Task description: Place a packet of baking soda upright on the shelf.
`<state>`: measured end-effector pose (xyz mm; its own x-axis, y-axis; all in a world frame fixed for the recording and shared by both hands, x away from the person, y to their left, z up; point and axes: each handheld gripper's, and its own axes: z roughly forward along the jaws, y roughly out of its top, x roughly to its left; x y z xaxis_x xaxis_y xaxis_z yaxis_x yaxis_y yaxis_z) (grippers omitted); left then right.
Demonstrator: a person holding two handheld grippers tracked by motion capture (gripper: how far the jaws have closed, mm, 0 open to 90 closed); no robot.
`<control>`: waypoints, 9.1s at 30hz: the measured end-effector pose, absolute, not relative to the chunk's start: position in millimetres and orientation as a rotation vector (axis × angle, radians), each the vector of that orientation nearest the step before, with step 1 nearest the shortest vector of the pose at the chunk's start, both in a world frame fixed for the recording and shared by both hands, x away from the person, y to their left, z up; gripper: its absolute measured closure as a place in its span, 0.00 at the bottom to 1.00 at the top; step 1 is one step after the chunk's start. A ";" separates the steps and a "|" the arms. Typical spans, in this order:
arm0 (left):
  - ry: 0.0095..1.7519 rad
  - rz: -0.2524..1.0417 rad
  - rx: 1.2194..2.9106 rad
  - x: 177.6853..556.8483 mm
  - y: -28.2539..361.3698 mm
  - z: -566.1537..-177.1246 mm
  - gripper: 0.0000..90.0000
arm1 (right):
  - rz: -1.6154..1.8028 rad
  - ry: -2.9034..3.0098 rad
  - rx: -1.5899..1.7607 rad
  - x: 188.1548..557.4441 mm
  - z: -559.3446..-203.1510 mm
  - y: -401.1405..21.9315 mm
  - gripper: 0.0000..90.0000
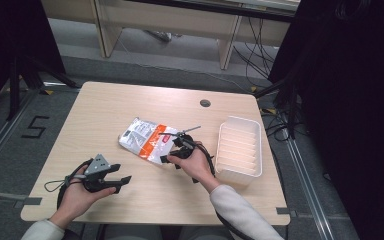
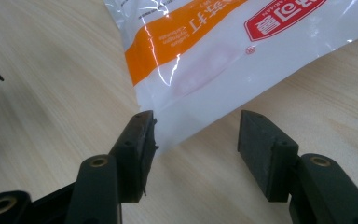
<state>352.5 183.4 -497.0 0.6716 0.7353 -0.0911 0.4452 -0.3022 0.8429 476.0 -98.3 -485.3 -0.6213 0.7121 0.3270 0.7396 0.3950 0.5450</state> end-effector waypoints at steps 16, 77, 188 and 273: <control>0.917 0.388 1.948 352.5 183.3 -497.1 0.41 | -1.084 -2.554 -1.334 485.4 -492.6 -83.9 0.52; 0.882 0.412 1.952 354.7 184.3 -496.9 0.42 | -0.876 -2.855 -1.030 522.1 -373.7 -96.2 1.00; 0.906 0.388 1.952 353.6 182.9 -497.6 0.42 | -0.543 -3.082 -0.581 490.4 -230.3 -260.6 1.00; 0.910 0.387 1.957 353.3 182.5 -497.9 0.41 | -0.376 -3.374 -0.442 514.8 -251.6 -286.0 1.00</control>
